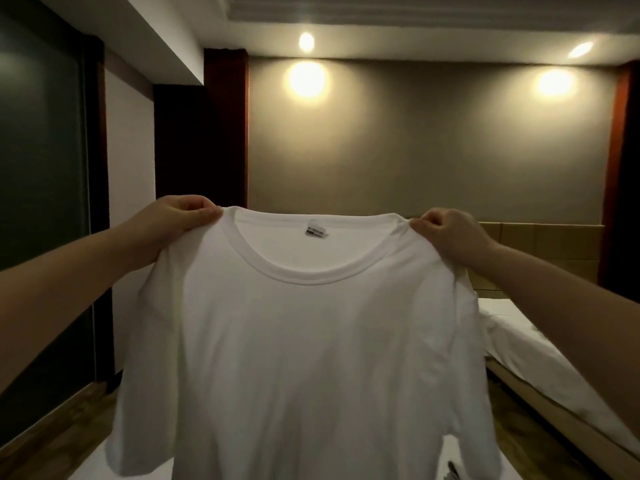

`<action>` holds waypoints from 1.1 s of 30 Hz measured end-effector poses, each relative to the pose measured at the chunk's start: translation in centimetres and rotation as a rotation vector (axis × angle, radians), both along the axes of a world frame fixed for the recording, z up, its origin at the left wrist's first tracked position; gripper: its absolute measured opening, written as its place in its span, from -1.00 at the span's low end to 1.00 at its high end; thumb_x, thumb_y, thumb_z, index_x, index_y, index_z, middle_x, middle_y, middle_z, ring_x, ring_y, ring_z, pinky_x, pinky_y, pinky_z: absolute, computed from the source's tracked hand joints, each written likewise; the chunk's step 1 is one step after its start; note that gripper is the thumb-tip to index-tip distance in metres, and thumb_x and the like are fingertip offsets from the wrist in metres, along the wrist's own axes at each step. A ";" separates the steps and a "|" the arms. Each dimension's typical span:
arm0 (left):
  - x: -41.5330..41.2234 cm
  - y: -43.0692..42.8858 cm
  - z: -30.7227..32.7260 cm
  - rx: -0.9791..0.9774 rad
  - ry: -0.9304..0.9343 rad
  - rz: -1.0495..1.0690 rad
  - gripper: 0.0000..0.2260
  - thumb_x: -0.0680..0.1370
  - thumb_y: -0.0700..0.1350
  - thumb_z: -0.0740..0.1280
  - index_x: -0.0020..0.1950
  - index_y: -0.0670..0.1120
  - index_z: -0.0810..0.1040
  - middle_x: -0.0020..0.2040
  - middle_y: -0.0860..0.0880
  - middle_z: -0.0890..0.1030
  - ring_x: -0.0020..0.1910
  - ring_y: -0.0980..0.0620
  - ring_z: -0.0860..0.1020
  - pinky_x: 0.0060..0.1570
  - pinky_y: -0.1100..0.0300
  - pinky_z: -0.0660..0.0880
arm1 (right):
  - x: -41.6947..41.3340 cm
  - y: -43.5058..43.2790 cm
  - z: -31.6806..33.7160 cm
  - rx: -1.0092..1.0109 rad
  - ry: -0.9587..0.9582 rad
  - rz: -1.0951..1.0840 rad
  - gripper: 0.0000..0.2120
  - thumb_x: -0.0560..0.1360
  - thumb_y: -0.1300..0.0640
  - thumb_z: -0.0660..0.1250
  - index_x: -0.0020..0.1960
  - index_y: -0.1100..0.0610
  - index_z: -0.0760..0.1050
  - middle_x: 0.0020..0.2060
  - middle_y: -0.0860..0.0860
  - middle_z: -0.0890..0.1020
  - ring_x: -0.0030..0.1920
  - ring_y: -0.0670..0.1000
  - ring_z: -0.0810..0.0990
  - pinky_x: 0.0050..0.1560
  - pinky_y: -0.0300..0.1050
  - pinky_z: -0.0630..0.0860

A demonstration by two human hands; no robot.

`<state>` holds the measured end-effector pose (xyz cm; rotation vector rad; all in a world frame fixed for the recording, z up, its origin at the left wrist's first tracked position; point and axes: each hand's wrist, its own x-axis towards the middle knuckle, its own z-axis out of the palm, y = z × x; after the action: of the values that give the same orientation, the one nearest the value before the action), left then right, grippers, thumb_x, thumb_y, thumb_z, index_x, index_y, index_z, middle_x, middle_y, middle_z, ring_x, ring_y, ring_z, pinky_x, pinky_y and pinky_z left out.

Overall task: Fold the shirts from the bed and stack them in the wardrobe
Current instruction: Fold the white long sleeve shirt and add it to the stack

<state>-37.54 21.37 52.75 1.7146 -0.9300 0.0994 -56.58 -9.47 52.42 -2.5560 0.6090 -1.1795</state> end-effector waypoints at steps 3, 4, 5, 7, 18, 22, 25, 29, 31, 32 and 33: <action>0.3 -0.3 -0.2 -0.041 0.001 -0.018 -0.87 0.55 -0.11 0.26 -0.13 -0.10 0.55 -0.27 0.02 0.59 -0.26 0.07 0.52 -0.33 0.29 0.53 | 0.3 -0.2 -0.8 -0.020 -0.022 0.001 -0.72 0.57 0.01 0.23 0.01 0.23 0.55 -0.16 0.05 0.54 -0.13 0.02 0.45 -0.19 -0.15 0.26; 0.3 -0.4 -0.1 -0.062 0.000 -0.035 -0.87 0.55 -0.11 0.26 -0.13 -0.11 0.54 -0.27 0.02 0.58 -0.26 0.07 0.51 -0.35 0.33 0.53 | 0.5 -0.3 -1.0 -0.007 -0.054 0.005 -0.74 0.56 0.01 0.25 -0.01 0.21 0.55 -0.17 0.05 0.54 -0.13 0.02 0.45 -0.23 -0.14 0.27; 0.2 -0.6 0.0 -0.078 -0.001 -0.047 -0.88 0.55 -0.11 0.25 -0.13 -0.11 0.53 -0.24 -0.01 0.57 -0.24 0.06 0.51 -0.34 0.32 0.53 | 0.6 -0.3 -1.1 0.027 -0.085 0.007 -0.75 0.55 0.01 0.27 -0.02 0.19 0.55 -0.19 0.04 0.55 -0.13 0.02 0.46 -0.24 -0.15 0.29; -0.1 -0.9 0.3 -0.094 -0.003 -0.056 -0.88 0.55 -0.10 0.25 -0.12 -0.10 0.52 -0.18 -0.03 0.53 -0.21 0.05 0.50 -0.28 0.26 0.49 | 0.5 -0.3 -1.4 0.203 -0.069 0.076 -0.78 0.54 0.02 0.28 -0.04 0.17 0.55 -0.19 0.03 0.56 -0.12 0.03 0.49 -0.18 -0.16 0.38; 1.2 -1.4 -0.5 -0.044 0.059 -0.066 -0.87 0.54 -0.12 0.26 -0.18 -0.09 0.54 -0.32 0.05 0.59 -0.23 0.04 0.50 -0.26 0.27 0.46 | -0.7 -1.1 -2.6 0.893 0.203 0.569 -0.84 0.59 0.27 0.16 0.04 0.22 0.51 -0.10 0.11 0.54 -0.13 0.02 0.51 -0.19 -0.20 0.55; 1.4 -1.3 -0.6 -0.001 0.048 -0.062 -0.76 0.53 -0.10 0.28 -0.30 -0.01 0.63 -0.19 -0.07 0.55 -0.18 -0.03 0.51 -0.21 0.16 0.43 | -0.9 -1.0 -2.2 0.868 0.259 0.577 -0.84 0.58 0.27 0.18 0.11 0.20 0.49 -0.05 0.12 0.54 -0.10 0.02 0.52 -0.15 -0.19 0.54; 1.5 -1.1 -0.5 -0.006 0.058 -0.055 -0.79 0.54 -0.11 0.28 -0.28 -0.04 0.61 -0.19 -0.08 0.55 -0.19 -0.03 0.51 -0.20 0.16 0.45 | -1.3 -1.0 -2.0 0.842 0.292 0.564 -0.79 0.57 0.24 0.19 0.17 0.19 0.50 -0.01 0.10 0.57 -0.03 0.02 0.55 -0.12 -0.21 0.57; 1.3 -1.2 -0.6 -0.040 0.076 -0.060 -0.85 0.54 -0.14 0.28 -0.22 -0.11 0.56 -0.27 -0.06 0.55 -0.26 0.00 0.50 -0.39 0.33 0.52 | -2.0 -1.1 -1.8 0.813 0.273 0.535 -0.76 0.54 0.26 0.24 0.20 0.19 0.51 0.05 0.10 0.60 0.04 0.04 0.59 -0.10 -0.21 0.59; 1.2 -1.2 -0.7 -0.024 0.067 -0.055 -0.87 0.54 -0.14 0.26 -0.17 -0.13 0.54 -0.22 -0.09 0.53 -0.24 -0.02 0.49 -0.36 0.27 0.53 | -1.9 -1.1 -1.9 0.736 0.269 0.450 -0.78 0.53 0.24 0.27 0.15 0.18 0.54 0.05 0.11 0.60 0.04 0.05 0.59 -0.08 -0.21 0.59; 1.1 -1.2 -0.7 -0.016 0.060 -0.055 -0.87 0.55 -0.13 0.26 -0.16 -0.13 0.54 -0.20 -0.10 0.53 -0.23 -0.03 0.49 -0.30 0.22 0.52 | -1.8 -1.2 -2.0 0.707 0.246 0.406 -0.82 0.52 0.23 0.29 0.10 0.18 0.56 0.02 0.11 0.61 0.02 0.05 0.59 -0.07 -0.20 0.58; 1.1 -1.3 -0.8 -0.015 0.054 -0.059 -0.87 0.55 -0.13 0.26 -0.15 -0.13 0.54 -0.20 -0.10 0.54 -0.23 -0.02 0.51 -0.27 0.20 0.50 | -1.6 -1.2 -2.0 0.684 0.209 0.374 -0.85 0.52 0.22 0.30 0.06 0.19 0.58 -0.01 0.12 0.61 -0.01 0.04 0.58 -0.04 -0.18 0.56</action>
<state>-36.47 20.09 51.99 1.6671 -0.9367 0.0207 -58.20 -10.63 50.42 -2.0758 0.4442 -0.4675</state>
